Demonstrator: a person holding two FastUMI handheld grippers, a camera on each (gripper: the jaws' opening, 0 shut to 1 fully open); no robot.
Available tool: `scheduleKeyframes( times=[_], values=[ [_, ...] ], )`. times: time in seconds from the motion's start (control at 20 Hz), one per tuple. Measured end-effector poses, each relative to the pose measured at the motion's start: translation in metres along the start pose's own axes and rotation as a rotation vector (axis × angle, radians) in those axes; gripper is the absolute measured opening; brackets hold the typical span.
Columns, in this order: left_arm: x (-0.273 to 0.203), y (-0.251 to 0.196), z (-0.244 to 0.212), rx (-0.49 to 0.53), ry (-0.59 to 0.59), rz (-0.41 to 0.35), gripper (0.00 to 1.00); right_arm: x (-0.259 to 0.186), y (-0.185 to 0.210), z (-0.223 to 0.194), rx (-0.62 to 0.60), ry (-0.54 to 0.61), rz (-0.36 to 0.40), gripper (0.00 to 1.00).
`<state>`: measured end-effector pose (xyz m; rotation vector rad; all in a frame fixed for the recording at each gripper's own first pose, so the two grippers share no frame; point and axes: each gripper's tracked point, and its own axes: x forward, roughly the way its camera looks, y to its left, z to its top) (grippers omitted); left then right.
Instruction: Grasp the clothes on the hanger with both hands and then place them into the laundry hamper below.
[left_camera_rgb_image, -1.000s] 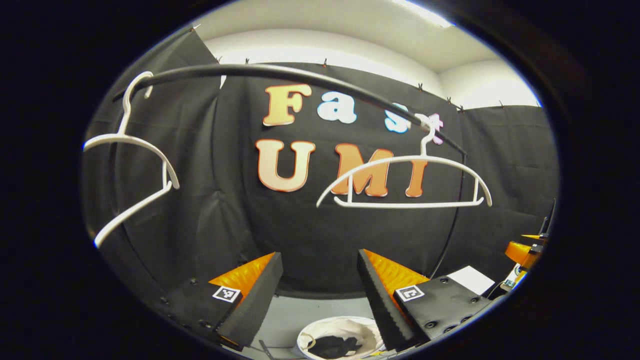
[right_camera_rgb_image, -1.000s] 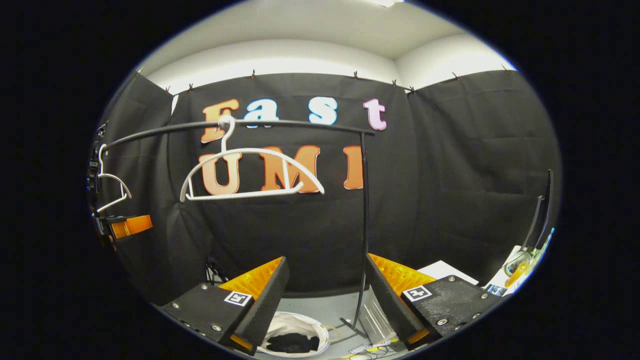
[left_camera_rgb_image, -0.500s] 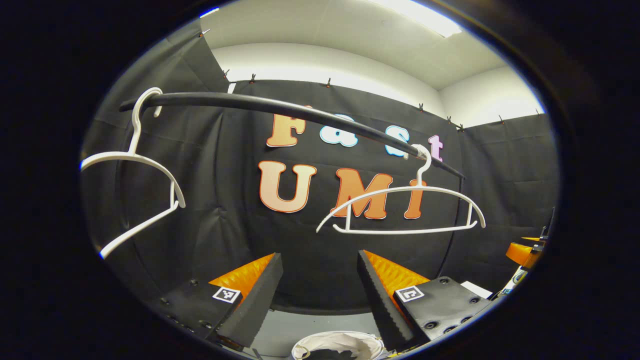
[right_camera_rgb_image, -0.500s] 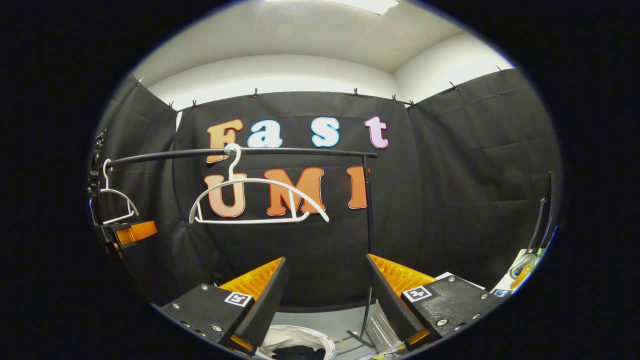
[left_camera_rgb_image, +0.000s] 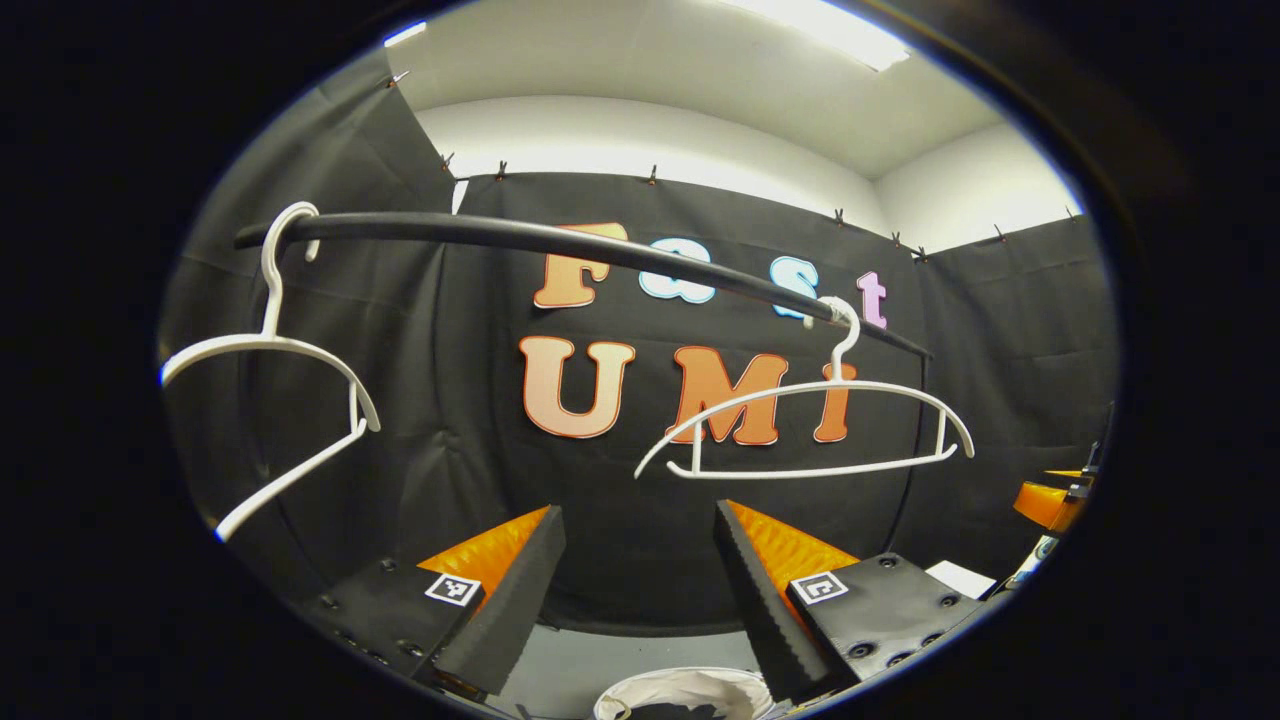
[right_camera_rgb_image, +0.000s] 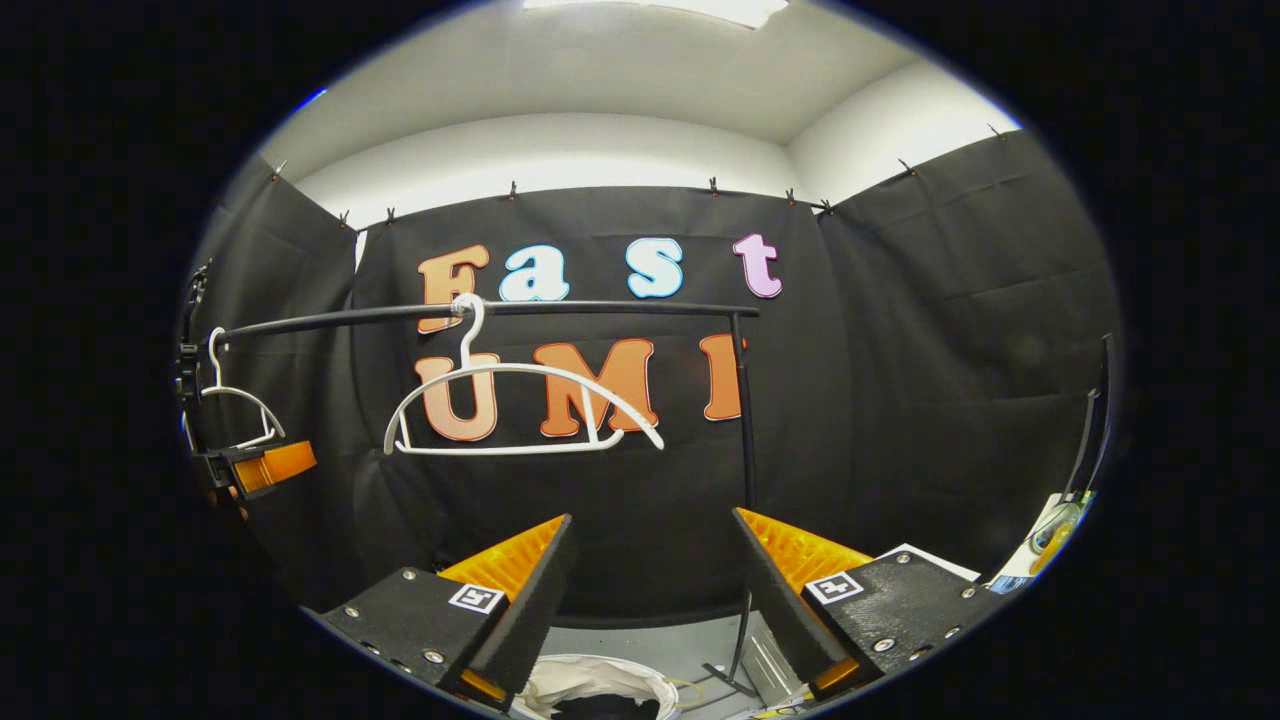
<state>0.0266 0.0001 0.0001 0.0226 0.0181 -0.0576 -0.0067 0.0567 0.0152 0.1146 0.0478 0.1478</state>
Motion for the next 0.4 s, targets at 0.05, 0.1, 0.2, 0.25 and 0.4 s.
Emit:
scheduleKeyframes(
  times=[0.05,0.1,0.2,0.25,0.4],
  values=[
    [0.0002,-0.0004,0.0008,0.006,-0.005,0.002,0.94,0.0005,0.0008,-0.0003,0.004,0.001,0.003,0.94],
    [0.0005,-0.001,0.0009,0.01,-0.006,0.001,0.97,0.0013,0.0013,-0.0006,0.005,0.002,0.004,0.94],
    [0.0027,-0.003,-0.0021,0.009,0.004,-0.005,0.97,0.0044,0.0016,-0.0011,-0.002,0.0,0.005,0.94],
    [0.0028,-0.0036,-0.0027,0.005,0.008,-0.007,0.94,0.0056,0.002,-0.0007,-0.005,0.0,0.006,0.94],
    [0.0024,-0.0031,0.0004,0.002,0.003,-0.002,1.0,0.0058,0.0032,0.0006,-0.002,-0.003,0.015,0.94]
  ],
)
